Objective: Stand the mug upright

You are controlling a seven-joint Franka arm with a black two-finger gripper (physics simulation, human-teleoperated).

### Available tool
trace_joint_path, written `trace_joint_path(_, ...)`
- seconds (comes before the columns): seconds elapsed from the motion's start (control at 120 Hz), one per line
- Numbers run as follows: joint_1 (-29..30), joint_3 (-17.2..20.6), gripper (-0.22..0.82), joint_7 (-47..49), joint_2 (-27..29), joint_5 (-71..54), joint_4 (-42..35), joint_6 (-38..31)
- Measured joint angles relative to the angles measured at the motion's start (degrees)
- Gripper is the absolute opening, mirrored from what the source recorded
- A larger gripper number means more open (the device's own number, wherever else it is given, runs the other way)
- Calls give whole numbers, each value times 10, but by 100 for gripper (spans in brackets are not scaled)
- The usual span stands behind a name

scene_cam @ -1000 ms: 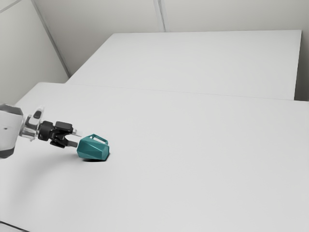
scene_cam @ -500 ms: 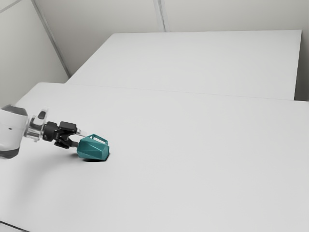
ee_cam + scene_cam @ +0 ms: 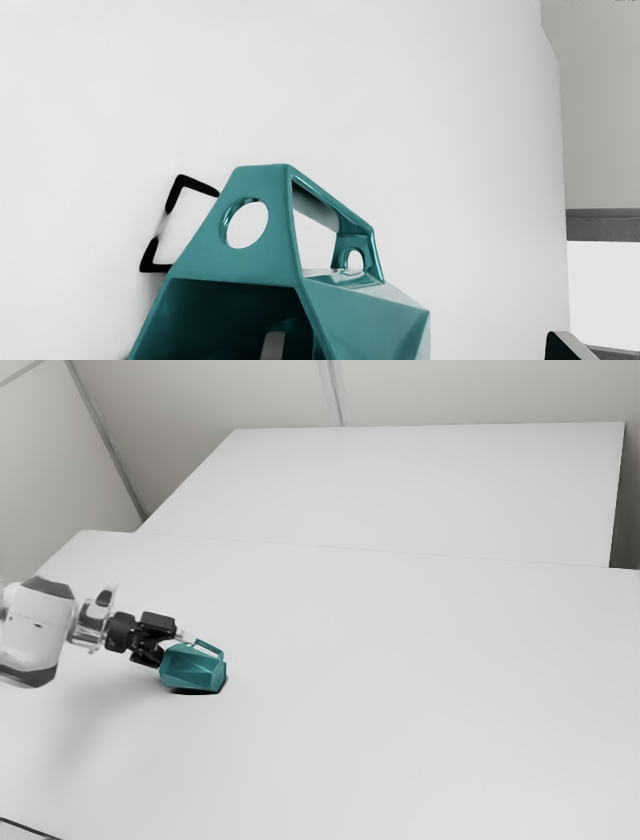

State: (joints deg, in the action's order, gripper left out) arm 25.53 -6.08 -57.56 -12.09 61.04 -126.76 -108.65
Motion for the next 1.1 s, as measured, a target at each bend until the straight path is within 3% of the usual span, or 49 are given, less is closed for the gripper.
trace_joint_path(0.533,0,10,-5,1,0,1,1,-9)
trace_joint_path(0.825,0,53,-15,6,13,-19,49,-13)
trace_joint_path(1.1,-4,106,-17,64,41,-174,128,-10)
